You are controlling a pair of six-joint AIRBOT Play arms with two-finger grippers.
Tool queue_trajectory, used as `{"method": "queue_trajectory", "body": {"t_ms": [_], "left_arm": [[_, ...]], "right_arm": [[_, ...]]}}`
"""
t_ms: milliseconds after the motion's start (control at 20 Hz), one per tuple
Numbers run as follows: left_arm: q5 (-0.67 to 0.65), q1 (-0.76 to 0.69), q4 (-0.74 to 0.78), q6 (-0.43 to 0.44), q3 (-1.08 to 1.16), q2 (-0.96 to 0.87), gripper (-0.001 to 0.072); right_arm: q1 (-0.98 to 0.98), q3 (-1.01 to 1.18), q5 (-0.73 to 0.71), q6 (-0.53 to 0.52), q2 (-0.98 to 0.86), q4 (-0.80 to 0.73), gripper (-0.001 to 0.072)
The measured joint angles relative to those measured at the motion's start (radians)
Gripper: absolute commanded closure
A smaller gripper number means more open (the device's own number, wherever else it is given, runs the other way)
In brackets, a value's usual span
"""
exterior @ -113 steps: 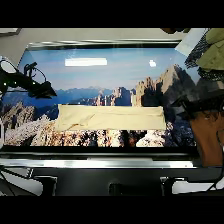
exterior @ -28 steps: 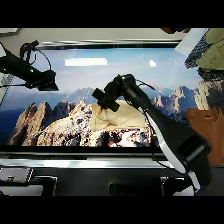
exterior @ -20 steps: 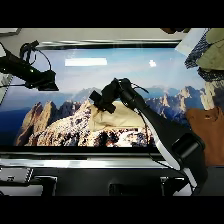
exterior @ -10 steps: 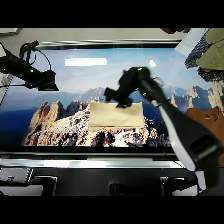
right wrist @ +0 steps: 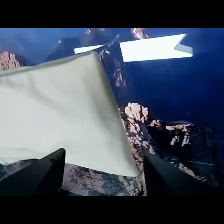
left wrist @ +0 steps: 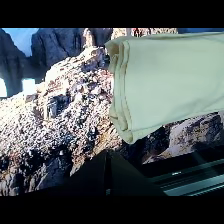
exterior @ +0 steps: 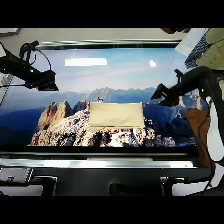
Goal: Fold the clothes and pants, and hang the long-sleeved shirts on hangers.
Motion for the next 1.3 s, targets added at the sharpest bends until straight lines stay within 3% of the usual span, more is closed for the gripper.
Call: {"method": "queue_trajectory", "body": {"t_ms": [150, 250, 600, 650, 700, 750, 850, 900, 1100, 1300], "left_arm": [[0.000, 0.000, 0.000, 0.000, 0.000, 0.000, 0.0689], [0.000, 0.000, 0.000, 0.000, 0.000, 0.000, 0.0689], [0.000, 0.000, 0.000, 0.000, 0.000, -0.002, 0.0688], [0.000, 0.000, 0.000, -0.001, 0.000, -0.003, 0.0688], [0.000, 0.000, 0.000, 0.000, 0.000, -0.004, 0.0689], [0.000, 0.000, 0.000, -0.001, 0.000, -0.005, 0.0688], [0.000, 0.000, 0.000, 0.000, 0.000, -0.006, 0.0688], [0.000, 0.000, 0.000, -0.001, 0.000, -0.006, 0.0689], [0.000, 0.000, 0.000, -0.001, 0.000, -0.006, 0.0688], [0.000, 0.000, 0.000, 0.000, 0.000, -0.006, 0.0689]], "right_arm": [[-0.042, -0.146, 0.051, -0.150, -0.008, 0.082, 0.0180], [-0.053, -0.211, 0.071, -0.210, -0.026, 0.125, 0.0240], [-0.025, -0.297, 0.146, -0.297, -0.066, 0.230, 0.0232], [-0.008, -0.299, 0.156, -0.299, -0.072, 0.233, 0.0249], [0.011, -0.301, 0.167, -0.299, -0.077, 0.235, 0.0319], [0.030, -0.303, 0.179, -0.299, -0.081, 0.238, 0.0394], [0.065, -0.304, 0.205, -0.298, -0.086, 0.239, 0.0626], [0.077, -0.302, 0.217, -0.290, -0.088, 0.241, 0.0681], [0.092, -0.246, 0.236, -0.229, -0.080, 0.237, 0.0682], [0.046, -0.105, 0.243, -0.097, -0.067, 0.206, 0.0682]]}}
